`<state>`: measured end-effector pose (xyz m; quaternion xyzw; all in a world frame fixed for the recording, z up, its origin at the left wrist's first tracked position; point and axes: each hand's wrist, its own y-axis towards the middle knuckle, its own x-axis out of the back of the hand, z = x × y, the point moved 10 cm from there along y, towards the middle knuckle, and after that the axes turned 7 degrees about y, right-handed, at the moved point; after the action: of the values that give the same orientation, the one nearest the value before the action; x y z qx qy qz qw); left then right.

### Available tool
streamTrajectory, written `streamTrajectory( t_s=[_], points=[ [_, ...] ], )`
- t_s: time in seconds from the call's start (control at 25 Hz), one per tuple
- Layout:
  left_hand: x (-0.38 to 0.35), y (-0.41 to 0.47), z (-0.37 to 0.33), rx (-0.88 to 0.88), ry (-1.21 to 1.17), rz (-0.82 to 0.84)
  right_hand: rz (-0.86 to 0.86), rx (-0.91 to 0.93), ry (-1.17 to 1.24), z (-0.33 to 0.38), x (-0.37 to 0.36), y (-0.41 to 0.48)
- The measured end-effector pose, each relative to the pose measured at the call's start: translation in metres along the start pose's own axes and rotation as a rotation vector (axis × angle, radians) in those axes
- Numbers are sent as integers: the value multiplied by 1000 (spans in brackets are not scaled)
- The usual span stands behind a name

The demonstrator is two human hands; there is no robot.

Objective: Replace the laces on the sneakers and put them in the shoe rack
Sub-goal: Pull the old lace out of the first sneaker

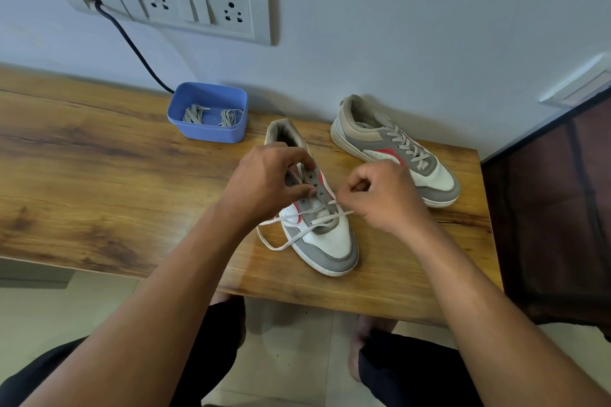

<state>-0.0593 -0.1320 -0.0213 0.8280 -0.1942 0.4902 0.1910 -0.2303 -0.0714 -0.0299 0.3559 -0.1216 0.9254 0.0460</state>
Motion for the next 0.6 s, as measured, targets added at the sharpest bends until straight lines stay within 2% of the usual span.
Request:
streamTrajectory(
  t_s=[0.08,0.24,0.4,0.52,0.6],
  points=[
    [0,-1,1,6,-2,-1,-50,-48,15,-11,14,5],
    [1,-1,-1,2,-9,6,79,-30,27,-5,-12,-2],
    [0,-1,1,6,-7,6,-31,-36,34,-11,12,6],
    [-1,-1,1,6,-9,11,95,-19,38,-5,-8,0],
    [-1,-1,1,6,-12,13,78,13,-9,0,-9,0]
  ],
)
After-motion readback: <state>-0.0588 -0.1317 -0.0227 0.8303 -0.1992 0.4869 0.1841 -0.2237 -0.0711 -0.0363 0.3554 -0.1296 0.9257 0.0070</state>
